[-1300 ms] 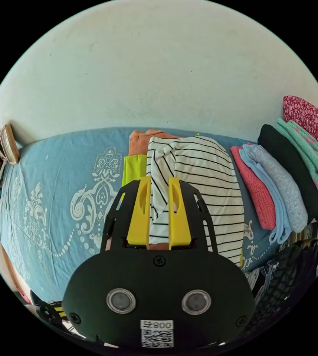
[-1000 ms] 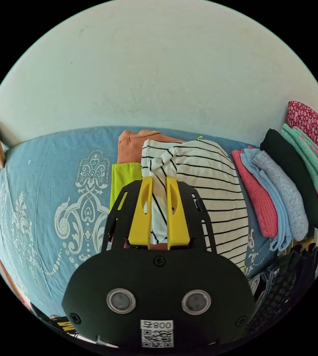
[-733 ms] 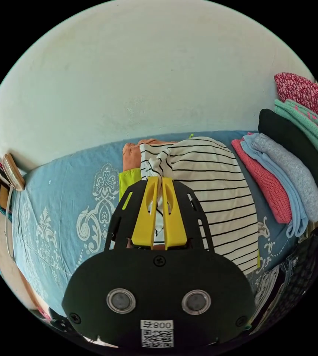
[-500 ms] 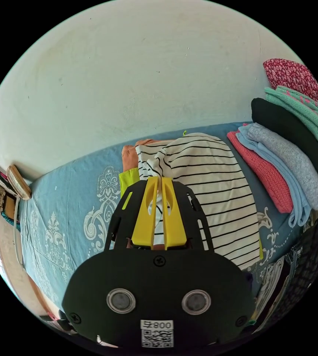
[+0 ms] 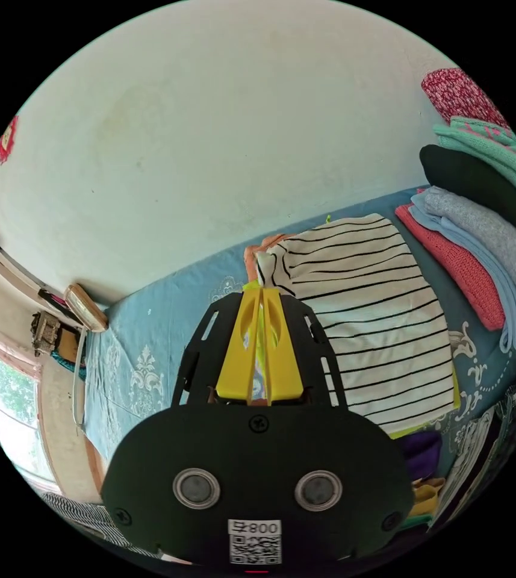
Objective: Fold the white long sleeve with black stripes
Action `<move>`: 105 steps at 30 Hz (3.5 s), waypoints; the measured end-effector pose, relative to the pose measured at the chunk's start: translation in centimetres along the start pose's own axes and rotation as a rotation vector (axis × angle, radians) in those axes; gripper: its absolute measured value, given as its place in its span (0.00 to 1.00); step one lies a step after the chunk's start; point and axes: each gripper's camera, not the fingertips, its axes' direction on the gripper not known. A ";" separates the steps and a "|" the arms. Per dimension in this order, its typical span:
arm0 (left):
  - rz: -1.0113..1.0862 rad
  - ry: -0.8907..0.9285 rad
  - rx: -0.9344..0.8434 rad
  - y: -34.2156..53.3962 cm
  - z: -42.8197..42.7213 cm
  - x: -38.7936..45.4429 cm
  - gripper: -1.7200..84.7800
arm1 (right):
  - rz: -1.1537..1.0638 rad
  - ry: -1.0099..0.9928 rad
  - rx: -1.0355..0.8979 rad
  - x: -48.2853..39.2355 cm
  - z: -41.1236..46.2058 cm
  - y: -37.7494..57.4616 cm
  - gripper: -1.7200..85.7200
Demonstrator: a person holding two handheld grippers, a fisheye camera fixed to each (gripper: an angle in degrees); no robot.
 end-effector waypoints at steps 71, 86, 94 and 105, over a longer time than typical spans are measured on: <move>-1.079 0.929 0.758 58.3 -61.9 -2.1 0.03 | -0.440 -0.886 -0.129 -19.5 -23.8 82.9 0.02; -0.786 0.921 1.019 57.2 -78.7 7.2 0.02 | -0.415 -0.847 -0.001 -13.9 -29.3 89.5 0.02; -0.603 0.853 1.109 56.0 -88.1 14.2 0.02 | -0.431 -0.856 0.064 -11.3 -33.1 92.8 0.02; -0.352 0.738 1.171 53.5 -100.2 25.2 0.02 | -0.479 -0.855 0.164 -8.6 -39.4 95.5 0.02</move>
